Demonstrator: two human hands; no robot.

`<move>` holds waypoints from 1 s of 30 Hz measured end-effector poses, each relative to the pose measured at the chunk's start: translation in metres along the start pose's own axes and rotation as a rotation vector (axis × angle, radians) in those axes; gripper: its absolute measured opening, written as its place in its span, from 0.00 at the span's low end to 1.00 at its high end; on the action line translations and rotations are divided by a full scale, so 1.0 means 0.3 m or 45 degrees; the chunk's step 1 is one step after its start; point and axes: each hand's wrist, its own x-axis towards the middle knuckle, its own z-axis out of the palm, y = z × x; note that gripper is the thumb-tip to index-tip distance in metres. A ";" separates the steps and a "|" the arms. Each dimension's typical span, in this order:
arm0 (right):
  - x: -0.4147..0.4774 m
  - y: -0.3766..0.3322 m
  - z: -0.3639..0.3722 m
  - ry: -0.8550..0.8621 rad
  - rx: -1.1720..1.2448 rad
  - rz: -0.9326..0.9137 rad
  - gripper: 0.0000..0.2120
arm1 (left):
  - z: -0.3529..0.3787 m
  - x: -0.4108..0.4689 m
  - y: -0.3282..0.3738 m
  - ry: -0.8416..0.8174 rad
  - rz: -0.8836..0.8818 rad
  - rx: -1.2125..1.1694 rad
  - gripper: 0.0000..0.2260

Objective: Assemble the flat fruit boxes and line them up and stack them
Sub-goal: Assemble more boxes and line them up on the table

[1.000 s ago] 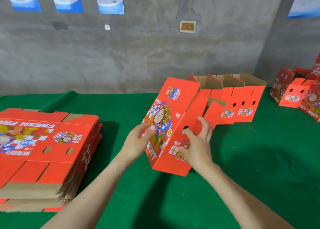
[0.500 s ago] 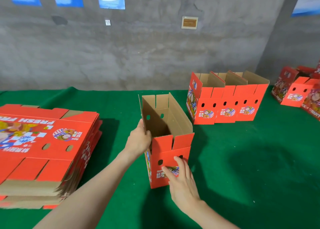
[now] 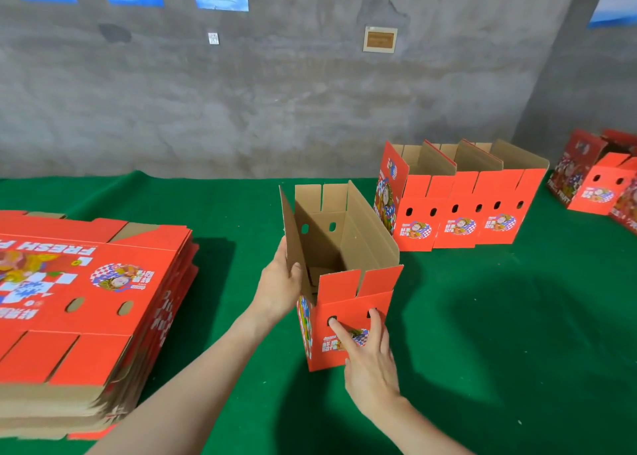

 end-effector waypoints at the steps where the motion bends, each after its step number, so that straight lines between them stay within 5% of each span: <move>1: 0.011 0.002 0.007 0.017 -0.037 0.005 0.43 | 0.004 0.013 -0.002 0.017 0.027 0.041 0.27; 3: 0.033 0.009 0.014 -0.006 -0.118 0.000 0.46 | 0.005 0.039 -0.006 -0.042 0.091 0.094 0.26; 5: 0.065 0.024 0.025 -0.018 -0.133 -0.042 0.48 | 0.001 0.061 -0.026 -0.344 0.137 -0.021 0.23; 8: 0.132 0.055 0.050 -0.151 -0.103 -0.074 0.48 | 0.006 0.093 -0.103 -0.536 -0.007 -0.270 0.20; 10: 0.184 0.061 0.055 -0.244 -0.055 -0.062 0.48 | 0.042 0.117 -0.204 -0.405 -0.090 -0.063 0.18; 14: 0.283 0.067 0.078 -0.328 -0.063 -0.112 0.52 | 0.154 0.123 -0.456 -0.748 -0.374 0.667 0.24; 17: 0.386 0.099 0.093 -0.321 -0.067 -0.143 0.54 | 0.188 0.154 -0.515 -0.770 -0.462 1.000 0.23; 30: 1.068 0.345 0.127 -0.276 -0.183 0.131 0.53 | 0.169 0.251 -0.505 -0.952 -0.412 1.274 0.32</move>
